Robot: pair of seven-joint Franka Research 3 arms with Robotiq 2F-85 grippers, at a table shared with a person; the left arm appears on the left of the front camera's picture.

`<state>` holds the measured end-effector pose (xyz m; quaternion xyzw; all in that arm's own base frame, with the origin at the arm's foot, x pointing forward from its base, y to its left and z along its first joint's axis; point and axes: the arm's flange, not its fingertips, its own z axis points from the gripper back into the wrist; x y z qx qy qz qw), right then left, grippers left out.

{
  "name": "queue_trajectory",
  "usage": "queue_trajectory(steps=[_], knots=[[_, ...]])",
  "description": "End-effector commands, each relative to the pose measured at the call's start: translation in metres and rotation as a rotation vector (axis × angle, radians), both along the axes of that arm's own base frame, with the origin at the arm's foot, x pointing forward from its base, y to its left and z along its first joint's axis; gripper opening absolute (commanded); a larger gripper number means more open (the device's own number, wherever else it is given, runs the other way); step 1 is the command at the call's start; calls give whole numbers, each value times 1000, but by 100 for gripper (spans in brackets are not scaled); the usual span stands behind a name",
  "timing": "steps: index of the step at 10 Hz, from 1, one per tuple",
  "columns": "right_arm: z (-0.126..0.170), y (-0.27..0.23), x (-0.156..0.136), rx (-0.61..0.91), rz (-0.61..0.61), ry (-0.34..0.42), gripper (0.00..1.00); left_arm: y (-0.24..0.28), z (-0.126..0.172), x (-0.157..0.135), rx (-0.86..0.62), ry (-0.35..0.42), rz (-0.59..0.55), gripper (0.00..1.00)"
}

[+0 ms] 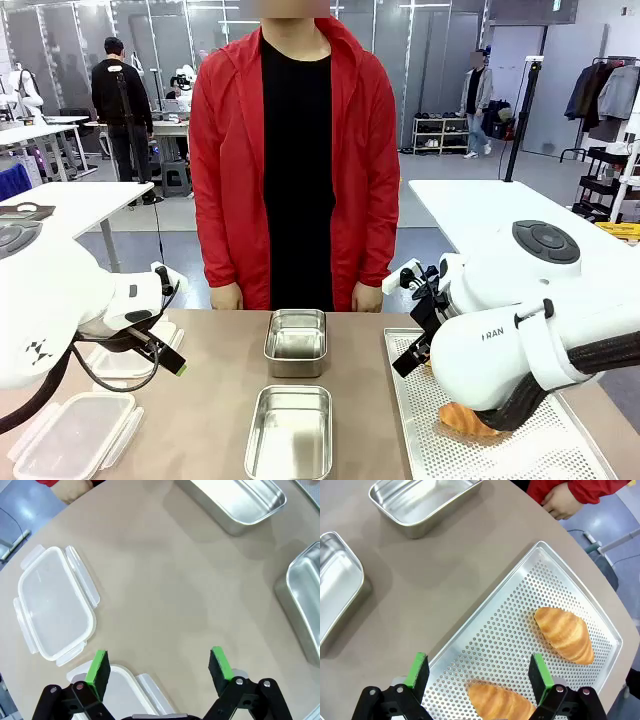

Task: Place the bread into the airtight container.
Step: Pick up a Butter Roll and place it into an empty Airtight Container.

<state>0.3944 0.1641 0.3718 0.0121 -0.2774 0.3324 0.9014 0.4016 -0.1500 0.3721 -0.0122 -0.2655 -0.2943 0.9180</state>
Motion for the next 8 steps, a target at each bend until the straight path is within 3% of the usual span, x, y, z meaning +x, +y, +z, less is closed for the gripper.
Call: queue_trajectory(steps=[1, 8], knots=[[0, 0, 0, 0, 0, 0, 100, 0, 0, 0, 0, 0, -1, 100], [0, 0, 0, 0, 0, 0, 100, 0, 0, 0, 0, 0, -1, 100]])
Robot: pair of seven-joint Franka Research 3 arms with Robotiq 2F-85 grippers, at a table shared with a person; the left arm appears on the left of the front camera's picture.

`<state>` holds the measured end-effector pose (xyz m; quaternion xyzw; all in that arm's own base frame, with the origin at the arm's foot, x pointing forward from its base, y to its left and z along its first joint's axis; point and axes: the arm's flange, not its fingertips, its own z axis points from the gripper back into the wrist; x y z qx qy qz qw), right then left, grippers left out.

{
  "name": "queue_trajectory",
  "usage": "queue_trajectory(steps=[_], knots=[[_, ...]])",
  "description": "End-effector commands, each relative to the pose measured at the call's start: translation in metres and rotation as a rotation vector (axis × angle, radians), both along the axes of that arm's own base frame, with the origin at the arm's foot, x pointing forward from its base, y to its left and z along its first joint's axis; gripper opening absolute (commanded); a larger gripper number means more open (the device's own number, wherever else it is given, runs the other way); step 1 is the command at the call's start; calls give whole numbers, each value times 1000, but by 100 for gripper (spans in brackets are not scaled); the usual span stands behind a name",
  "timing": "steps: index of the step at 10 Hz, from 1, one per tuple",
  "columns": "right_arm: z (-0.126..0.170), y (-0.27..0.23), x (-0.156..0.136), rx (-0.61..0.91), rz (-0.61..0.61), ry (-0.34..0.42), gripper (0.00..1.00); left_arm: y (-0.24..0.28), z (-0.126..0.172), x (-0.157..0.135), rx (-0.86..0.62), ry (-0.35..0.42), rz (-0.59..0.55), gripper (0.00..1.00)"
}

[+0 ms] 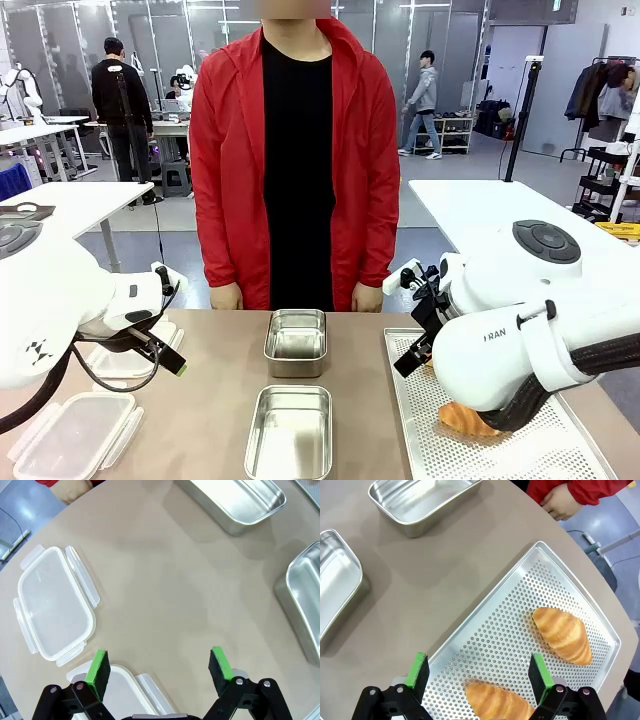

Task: Place the bread into the airtight container.
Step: Pick up a Butter Roll and place it into an empty Airtight Container.

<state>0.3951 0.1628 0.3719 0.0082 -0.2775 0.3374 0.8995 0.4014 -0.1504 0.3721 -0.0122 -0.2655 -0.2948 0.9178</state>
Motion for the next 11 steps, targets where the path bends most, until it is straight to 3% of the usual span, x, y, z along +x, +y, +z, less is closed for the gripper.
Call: queue_trajectory(steps=[1, 4, 6, 8, 9, 10, 11], knots=[[0, 0, 0, 0, 0, 0, 100, 0, 0, 0, 0, 0, 0, 100], [92, -28, 29, 152, 0, 20, 100, 3, 89, 17, -34, 72, -6, 100], [156, -64, 40, 142, 11, 81, 100, 37, 162, 13, -122, 153, -3, 100], [226, -112, 14, 148, 44, 130, 100, 89, 255, -17, -276, 211, -70, 100], [258, -134, -15, 124, 85, 124, 100, 114, 291, -38, -319, 174, -82, 100], [290, -155, -46, 157, 99, 134, 100, 132, 313, -60, -320, 112, -96, 100], [311, -177, -73, 139, 140, 137, 100, 156, 332, -86, -330, 97, -104, 100]])
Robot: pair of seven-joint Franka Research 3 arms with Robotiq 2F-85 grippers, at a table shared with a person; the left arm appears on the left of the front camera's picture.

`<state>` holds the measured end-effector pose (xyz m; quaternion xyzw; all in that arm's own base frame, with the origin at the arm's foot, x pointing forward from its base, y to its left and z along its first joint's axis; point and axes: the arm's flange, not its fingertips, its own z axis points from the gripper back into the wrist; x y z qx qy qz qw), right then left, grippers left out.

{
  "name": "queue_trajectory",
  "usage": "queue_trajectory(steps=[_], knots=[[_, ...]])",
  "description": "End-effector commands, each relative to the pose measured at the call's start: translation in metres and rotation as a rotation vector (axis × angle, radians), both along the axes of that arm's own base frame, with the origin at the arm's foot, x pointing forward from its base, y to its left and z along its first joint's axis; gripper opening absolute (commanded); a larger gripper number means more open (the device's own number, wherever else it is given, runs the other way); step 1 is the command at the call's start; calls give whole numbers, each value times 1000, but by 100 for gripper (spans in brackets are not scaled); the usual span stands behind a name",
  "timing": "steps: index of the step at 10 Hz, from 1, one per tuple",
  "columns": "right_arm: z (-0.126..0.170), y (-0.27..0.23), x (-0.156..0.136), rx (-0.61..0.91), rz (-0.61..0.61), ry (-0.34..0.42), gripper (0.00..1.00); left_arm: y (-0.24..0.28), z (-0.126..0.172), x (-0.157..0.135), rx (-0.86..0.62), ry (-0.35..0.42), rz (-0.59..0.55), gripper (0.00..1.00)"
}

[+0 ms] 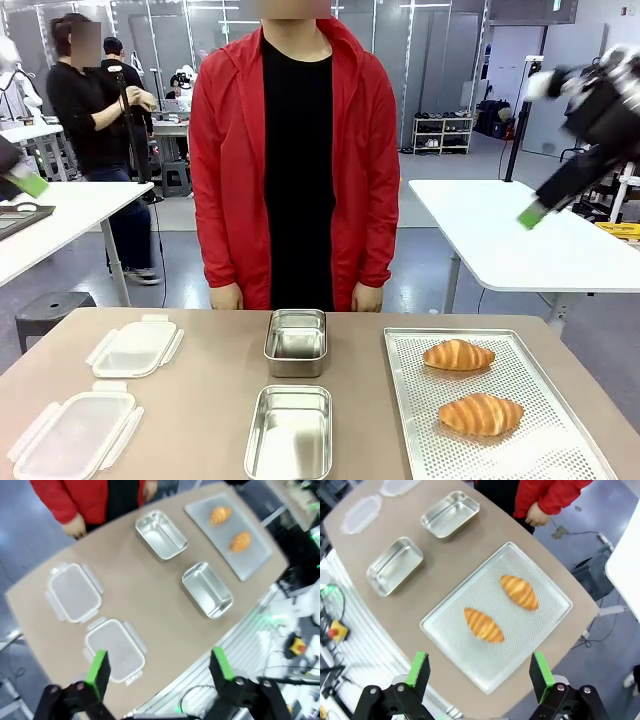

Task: Place the bread into the airtight container.
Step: Pick up a Butter Roll and place it into an empty Airtight Container.

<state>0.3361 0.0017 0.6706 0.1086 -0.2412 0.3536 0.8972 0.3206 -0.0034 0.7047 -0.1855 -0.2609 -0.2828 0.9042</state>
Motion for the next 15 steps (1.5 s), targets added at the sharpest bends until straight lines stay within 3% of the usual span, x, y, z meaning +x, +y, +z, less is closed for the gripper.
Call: queue_trajectory(steps=[1, 3, 6, 7, 8, 15], knots=[[25, -37, -36, -10, 73, -14, 100, 28, 13, -22, -14, -8, -12, 100], [37, -69, -58, -13, 68, -32, 100, 61, 27, -51, -25, -4, -47, 100], [43, -97, -79, -12, 42, -20, 100, 84, 34, -82, -63, -26, 27, 100], [38, -97, -71, 25, -5, -33, 100, 84, 32, -81, -93, -62, 61, 100], [44, -92, -79, 0, 43, -26, 100, 85, 33, -75, -38, -27, 22, 100], [43, -93, -77, -2, 29, -23, 100, 85, 33, -75, -38, -27, 22, 100]])
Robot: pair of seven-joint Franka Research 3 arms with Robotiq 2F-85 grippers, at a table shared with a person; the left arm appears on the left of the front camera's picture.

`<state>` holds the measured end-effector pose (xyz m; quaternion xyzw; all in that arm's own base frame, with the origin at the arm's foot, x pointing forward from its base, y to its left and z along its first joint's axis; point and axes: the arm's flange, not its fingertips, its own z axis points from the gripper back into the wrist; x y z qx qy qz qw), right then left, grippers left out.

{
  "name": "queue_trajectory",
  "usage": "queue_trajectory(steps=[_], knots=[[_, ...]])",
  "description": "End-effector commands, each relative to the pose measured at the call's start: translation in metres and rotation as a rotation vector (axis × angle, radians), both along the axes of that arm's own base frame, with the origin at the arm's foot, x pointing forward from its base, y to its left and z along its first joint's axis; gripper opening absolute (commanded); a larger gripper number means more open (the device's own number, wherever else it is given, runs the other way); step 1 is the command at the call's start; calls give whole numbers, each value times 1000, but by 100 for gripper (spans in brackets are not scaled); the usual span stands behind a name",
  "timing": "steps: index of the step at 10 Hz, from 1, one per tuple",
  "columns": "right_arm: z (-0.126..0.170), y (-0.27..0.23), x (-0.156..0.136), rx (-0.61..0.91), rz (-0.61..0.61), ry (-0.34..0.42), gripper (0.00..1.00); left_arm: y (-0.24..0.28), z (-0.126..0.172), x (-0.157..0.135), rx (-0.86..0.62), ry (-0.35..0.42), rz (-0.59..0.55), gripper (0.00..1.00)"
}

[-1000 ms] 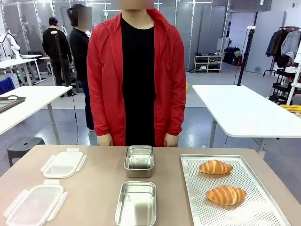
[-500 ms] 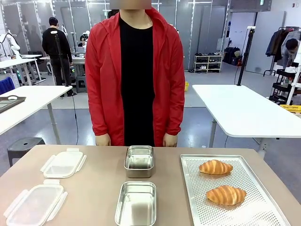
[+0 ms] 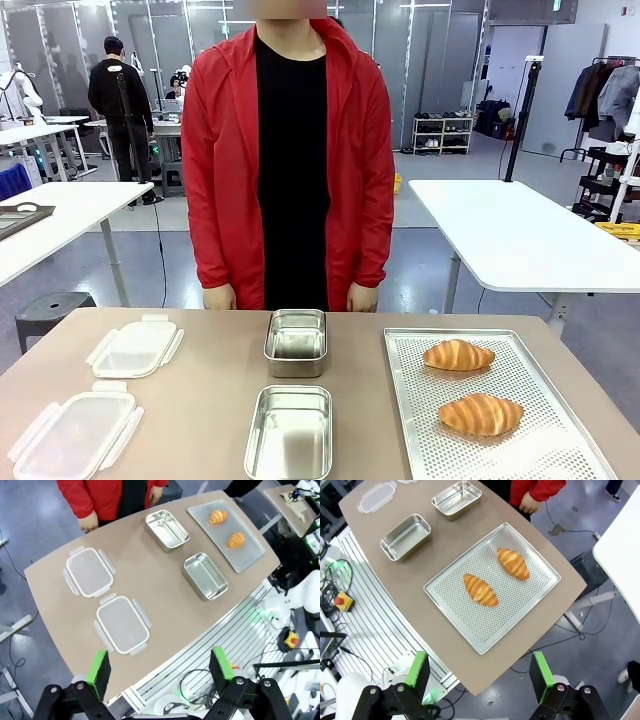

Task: Place the bread into the airtight container.
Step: Pick up a Butter Roll and place it into an empty Airtight Container.

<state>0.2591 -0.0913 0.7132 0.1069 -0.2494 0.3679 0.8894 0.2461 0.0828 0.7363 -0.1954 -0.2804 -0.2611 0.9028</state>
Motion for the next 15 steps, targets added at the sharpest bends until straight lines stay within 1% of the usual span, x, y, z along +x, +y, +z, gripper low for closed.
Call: queue_trajectory(steps=[1, 2, 3, 4, 5, 8, 10, 11, 12, 13, 14, 15], knots=[[6, 18, 2, -116, 129, -60, 100, -1, 1, -1, 3, -5, -18, 100], [7, 37, 5, -207, 311, -122, 100, -1, 1, -1, 3, -5, -18, 100], [3, 52, 11, -277, 444, -161, 100, -1, 1, -1, 3, -5, -18, 100], [-13, 70, 22, -346, 557, -134, 100, -1, 1, -1, 3, -5, -18, 100], [-31, 87, 33, -347, 616, -89, 100, -1, 1, -1, 3, -5, -18, 100], [-95, 122, 56, -351, 719, -14, 100, -1, 1, -1, 3, -5, -18, 100], [-151, 137, 68, -371, 719, 49, 100, -1, 1, -1, 3, -5, -18, 100], [-178, 145, 71, -381, 678, 94, 100, -1, 1, -1, 3, -5, -18, 100], [-203, 153, 75, -405, 643, 111, 100, -1, 1, -1, 3, -5, -18, 100], [-227, 159, 82, -440, 615, 107, 100, -1, 1, -1, 3, -5, -18, 100], [-245, 160, 88, -436, 579, 100, 100, -1, 1, -1, 3, -5, -18, 100], [-263, 163, 91, -453, 588, 110, 100, -1, 1, -1, 3, -5, -18, 100]])
